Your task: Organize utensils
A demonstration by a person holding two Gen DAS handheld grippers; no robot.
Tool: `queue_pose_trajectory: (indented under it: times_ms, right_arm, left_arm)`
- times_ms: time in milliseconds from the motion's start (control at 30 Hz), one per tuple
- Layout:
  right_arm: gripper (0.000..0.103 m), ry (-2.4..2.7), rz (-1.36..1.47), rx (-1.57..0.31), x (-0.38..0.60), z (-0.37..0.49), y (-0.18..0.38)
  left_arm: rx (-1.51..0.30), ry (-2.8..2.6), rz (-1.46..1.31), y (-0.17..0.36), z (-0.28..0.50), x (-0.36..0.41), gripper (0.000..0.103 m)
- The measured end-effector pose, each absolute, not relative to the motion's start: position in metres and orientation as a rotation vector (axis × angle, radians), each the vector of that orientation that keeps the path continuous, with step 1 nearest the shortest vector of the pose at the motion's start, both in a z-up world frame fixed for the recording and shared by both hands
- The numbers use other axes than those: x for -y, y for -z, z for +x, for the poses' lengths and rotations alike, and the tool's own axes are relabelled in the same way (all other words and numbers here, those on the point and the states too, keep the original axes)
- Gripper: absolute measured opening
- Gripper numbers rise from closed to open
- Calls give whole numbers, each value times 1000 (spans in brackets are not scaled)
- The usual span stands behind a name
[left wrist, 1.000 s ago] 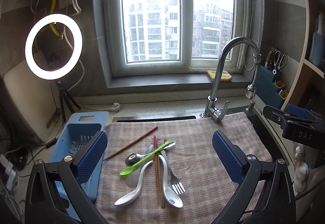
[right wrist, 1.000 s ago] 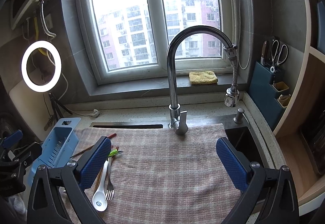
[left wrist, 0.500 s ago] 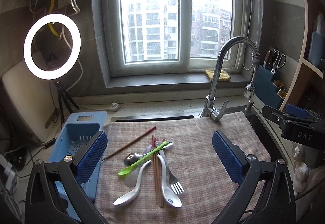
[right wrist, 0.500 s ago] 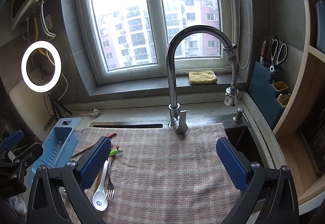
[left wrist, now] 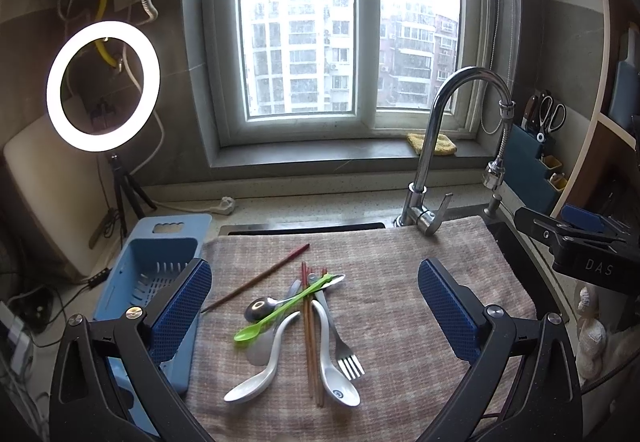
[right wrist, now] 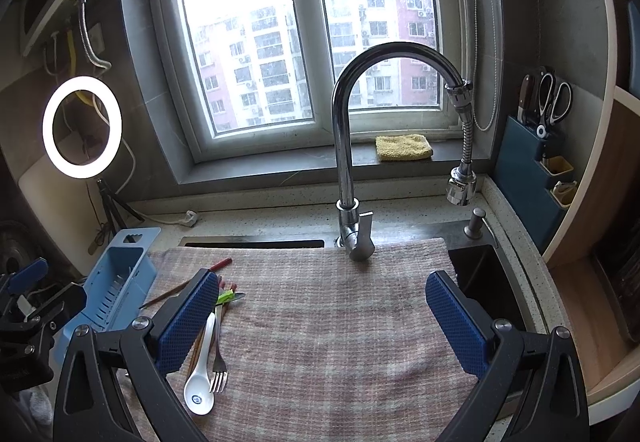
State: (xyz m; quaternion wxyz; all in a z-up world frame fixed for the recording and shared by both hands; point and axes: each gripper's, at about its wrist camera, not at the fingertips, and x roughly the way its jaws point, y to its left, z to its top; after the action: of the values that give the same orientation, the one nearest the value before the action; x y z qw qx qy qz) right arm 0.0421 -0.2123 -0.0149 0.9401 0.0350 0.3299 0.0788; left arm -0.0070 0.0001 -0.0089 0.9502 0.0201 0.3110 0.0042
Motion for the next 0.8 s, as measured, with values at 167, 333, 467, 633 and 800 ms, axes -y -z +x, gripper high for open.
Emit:
queue_pose_trajectory:
  times_ms: [167, 333, 467, 633, 800]
  right_arm:
    - [102, -169, 70, -681, 210, 45, 18]
    - [102, -191, 68, -692, 205, 50, 22]
    - [102, -216, 59, -696, 200, 53, 27]
    - [102, -272, 63, -717, 194, 60, 36]
    - [102, -367, 96, -753, 186, 71, 47]
  left_arm:
    - [-656, -21, 50, 10, -7, -2, 103]
    - [-683, -49, 53, 12, -9, -11, 102]
    - [-674, -74, 45, 14, -11, -22, 102]
    - [-688, -119, 6, 18, -13, -44, 102]
    - [-729, -154, -19, 29, -18, -60, 102]
